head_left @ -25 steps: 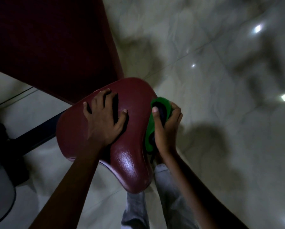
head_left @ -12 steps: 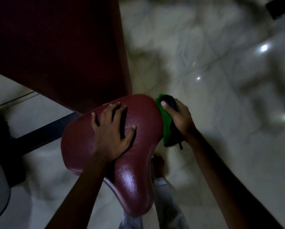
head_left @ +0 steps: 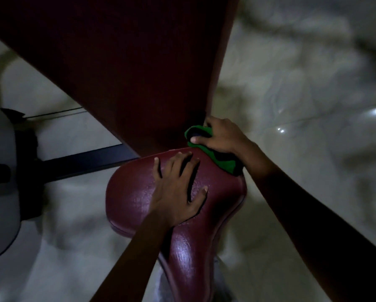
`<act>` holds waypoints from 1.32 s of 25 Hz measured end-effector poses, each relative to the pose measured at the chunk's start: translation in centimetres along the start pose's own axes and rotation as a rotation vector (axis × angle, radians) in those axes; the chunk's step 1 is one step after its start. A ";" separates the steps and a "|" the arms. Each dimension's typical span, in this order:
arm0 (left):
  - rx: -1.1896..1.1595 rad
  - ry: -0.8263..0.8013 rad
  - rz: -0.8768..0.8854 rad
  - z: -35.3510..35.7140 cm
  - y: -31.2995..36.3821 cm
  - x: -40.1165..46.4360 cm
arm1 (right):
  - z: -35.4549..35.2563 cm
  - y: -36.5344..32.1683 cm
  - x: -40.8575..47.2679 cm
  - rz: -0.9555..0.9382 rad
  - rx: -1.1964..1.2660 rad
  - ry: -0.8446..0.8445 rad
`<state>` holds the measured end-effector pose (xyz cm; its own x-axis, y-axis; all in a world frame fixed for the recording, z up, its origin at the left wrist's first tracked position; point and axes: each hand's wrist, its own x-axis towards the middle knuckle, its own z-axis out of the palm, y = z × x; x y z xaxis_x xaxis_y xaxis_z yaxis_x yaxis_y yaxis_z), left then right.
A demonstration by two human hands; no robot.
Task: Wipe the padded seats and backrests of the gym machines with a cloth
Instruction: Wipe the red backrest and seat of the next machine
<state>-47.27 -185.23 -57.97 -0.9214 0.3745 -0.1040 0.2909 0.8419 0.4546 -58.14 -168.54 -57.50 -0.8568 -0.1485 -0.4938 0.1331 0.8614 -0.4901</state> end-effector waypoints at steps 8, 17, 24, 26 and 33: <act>0.005 -0.005 -0.025 0.2 -0.3 0.2 | -0.6 -1.5 -1.5 -0.273 -0.292 0.031; 0.016 0.189 -0.480 0.0 -0.5 -4.6 | -1.0 -3.4 0.4 -0.446 -0.229 -0.212; 0.044 0.231 -0.595 0.5 0.1 -4.9 | 3.8 -9.5 3.0 -0.608 -0.335 -0.225; 0.071 0.249 -0.649 0.7 0.0 -4.6 | 4.4 -10.8 3.6 -0.647 -0.385 -0.231; 0.117 0.314 -0.779 1.5 0.7 -4.4 | 2.1 -10.5 3.3 -0.673 -0.393 -0.298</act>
<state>-42.60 -185.72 -58.48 -0.8933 -0.4399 -0.0916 -0.4480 0.8558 0.2587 -61.32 -179.09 -55.46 -0.5162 -0.7666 -0.3818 -0.5907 0.6415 -0.4894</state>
